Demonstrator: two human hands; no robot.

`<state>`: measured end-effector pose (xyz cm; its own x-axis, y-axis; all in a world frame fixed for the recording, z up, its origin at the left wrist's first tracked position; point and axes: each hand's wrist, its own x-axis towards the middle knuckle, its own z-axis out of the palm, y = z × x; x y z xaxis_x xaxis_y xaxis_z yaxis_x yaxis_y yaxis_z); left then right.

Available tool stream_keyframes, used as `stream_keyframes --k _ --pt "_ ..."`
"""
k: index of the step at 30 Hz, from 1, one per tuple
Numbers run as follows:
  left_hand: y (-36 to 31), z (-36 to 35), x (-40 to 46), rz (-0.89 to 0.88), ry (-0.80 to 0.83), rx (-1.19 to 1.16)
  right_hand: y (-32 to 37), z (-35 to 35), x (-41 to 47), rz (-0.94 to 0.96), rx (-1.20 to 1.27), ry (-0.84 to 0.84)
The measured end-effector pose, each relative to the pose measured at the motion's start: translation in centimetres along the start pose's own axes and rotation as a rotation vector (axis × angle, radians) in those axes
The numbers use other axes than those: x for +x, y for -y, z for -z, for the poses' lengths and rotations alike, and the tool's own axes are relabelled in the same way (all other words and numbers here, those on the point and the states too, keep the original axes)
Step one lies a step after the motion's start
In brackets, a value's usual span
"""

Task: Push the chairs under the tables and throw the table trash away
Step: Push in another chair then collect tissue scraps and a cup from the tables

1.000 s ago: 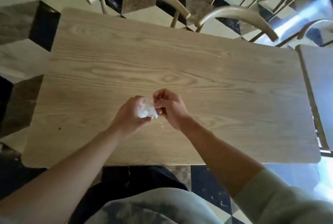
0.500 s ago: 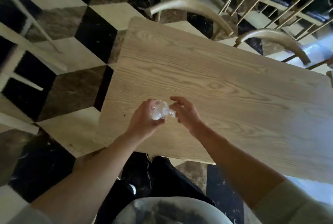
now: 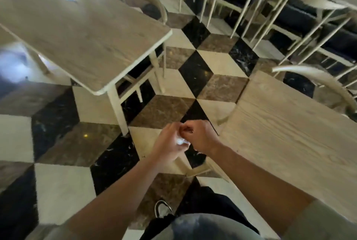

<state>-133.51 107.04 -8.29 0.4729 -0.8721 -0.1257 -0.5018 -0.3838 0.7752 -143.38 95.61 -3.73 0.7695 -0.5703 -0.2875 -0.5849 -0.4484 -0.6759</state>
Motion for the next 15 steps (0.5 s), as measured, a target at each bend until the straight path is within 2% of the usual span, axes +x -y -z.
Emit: stream_keyframes --k 2,5,7,10,15 --pt "2.3 3.3 -0.4 0.047 -0.058 0.026 3.8 -1.7 2.3 0.082 -0.069 0.226" --pt "5.3 7.5 -0.9 0.139 -0.138 -0.012 8.1 -3.3 5.7 0.097 -0.132 0.503" --pt "7.6 10.5 -0.8 0.172 -0.184 -0.037 11.1 -4.5 8.5 0.149 -0.130 0.525" --pt "10.9 14.4 0.1 0.217 -0.246 -0.094 15.1 -6.7 12.7 0.256 -0.133 0.463" --pt "16.6 21.8 4.0 0.345 -0.299 -0.188 20.4 -12.8 21.3 0.363 -0.461 0.723"
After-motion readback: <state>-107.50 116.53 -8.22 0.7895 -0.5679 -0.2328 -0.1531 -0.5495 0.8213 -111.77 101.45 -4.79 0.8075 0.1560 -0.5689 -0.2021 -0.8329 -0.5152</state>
